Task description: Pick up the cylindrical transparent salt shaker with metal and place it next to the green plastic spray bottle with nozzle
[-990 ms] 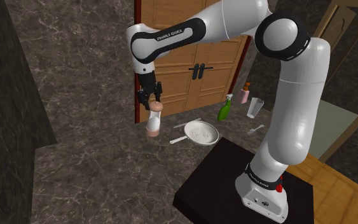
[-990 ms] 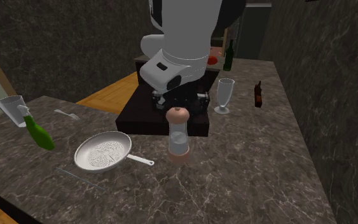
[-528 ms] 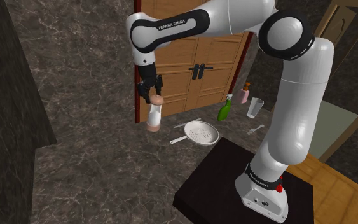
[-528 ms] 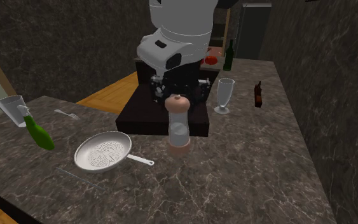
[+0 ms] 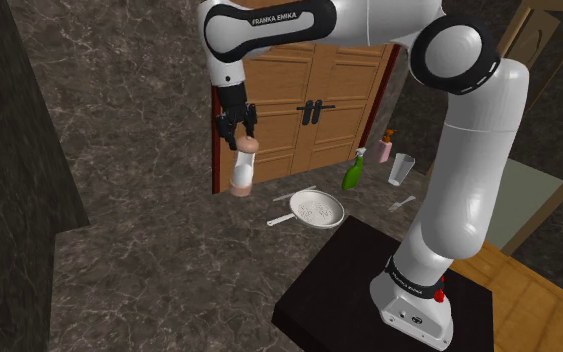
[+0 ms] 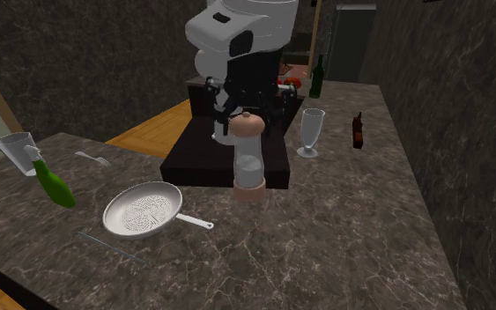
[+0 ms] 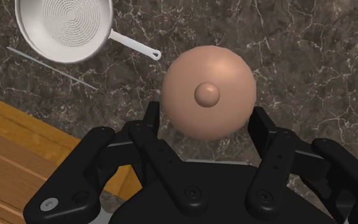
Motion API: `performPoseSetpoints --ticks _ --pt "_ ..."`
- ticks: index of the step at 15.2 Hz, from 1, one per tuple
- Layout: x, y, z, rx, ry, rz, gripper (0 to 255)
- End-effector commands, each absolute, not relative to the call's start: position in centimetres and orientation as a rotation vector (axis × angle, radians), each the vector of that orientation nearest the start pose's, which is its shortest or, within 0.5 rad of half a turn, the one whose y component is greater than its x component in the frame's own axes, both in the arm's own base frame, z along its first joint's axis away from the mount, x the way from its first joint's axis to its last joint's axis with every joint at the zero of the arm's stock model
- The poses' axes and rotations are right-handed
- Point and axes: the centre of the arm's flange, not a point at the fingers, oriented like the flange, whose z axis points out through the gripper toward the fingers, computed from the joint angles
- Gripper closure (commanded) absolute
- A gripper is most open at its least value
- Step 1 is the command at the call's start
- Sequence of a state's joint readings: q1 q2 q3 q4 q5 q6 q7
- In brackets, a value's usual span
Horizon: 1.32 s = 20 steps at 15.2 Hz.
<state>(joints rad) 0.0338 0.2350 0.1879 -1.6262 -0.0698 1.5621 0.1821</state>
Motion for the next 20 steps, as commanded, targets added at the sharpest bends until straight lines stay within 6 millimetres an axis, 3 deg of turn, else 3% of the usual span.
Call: performPoseSetpoints --ticks 1,14,20 --pt "58.6 11.5 47.6 -3.192 -0.081 0.456 255" --pt "58.6 11.5 54.4 -3.192 -0.081 0.456 255" --pt "54.7 4.6 54.4 -3.192 -0.081 0.456 255"
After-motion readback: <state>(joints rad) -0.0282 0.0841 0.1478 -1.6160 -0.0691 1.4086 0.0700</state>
